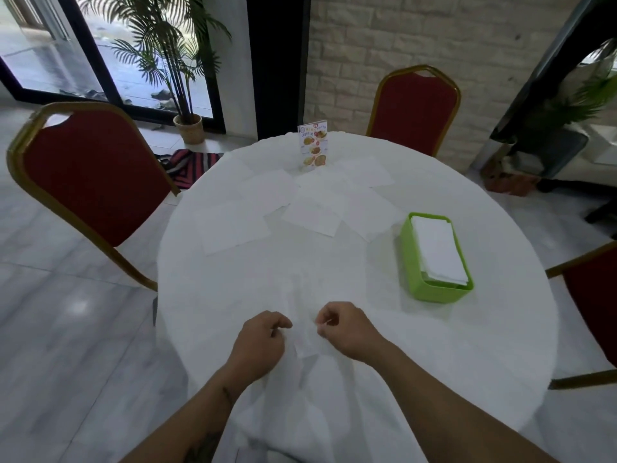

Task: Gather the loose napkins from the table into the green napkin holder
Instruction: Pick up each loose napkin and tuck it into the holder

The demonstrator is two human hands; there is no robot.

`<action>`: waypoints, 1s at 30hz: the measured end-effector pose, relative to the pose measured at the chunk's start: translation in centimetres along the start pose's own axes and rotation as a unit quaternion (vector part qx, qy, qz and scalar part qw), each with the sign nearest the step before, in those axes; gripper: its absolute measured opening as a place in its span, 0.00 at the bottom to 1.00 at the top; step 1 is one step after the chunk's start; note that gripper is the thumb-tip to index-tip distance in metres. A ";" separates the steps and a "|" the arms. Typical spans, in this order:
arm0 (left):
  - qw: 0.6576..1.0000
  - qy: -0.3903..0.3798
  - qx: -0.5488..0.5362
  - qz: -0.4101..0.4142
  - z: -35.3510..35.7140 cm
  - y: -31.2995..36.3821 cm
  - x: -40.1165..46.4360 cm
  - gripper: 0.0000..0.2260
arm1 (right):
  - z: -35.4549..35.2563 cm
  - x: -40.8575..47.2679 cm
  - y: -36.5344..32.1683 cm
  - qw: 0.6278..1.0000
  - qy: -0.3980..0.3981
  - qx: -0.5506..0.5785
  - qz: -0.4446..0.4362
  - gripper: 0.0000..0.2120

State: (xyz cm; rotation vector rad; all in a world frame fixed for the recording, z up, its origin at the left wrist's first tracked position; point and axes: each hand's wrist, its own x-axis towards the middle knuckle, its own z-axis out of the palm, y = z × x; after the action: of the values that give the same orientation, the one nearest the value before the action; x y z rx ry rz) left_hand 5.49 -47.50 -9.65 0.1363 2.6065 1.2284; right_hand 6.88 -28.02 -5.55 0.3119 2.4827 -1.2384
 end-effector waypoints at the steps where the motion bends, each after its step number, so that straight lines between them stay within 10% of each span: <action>1: 1.000 0.010 0.007 -0.007 -0.2 -0.4 -0.1 0.15 | 0.5 -0.2 0.0 1.000 -0.026 -0.004 0.000 0.03; 11: 0.972 -0.087 0.210 0.063 0.3 -0.5 -0.9 0.26 | 1.2 0.5 1.5 0.988 0.077 0.005 0.133 0.22; 16: 0.939 -0.121 0.306 0.098 0.6 -0.3 -1.2 0.29 | 1.8 1.5 1.4 0.933 0.026 0.278 0.227 0.14; 30: 0.981 -0.085 0.167 0.048 0.9 1.9 -0.1 0.26 | 0.2 1.8 0.6 0.989 0.067 0.097 0.095 0.10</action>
State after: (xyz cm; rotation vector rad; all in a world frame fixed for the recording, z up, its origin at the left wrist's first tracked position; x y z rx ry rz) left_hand 5.81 -45.61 -8.70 0.4151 2.6566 0.7566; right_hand 5.48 -27.79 -6.81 0.6856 2.3773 -1.4201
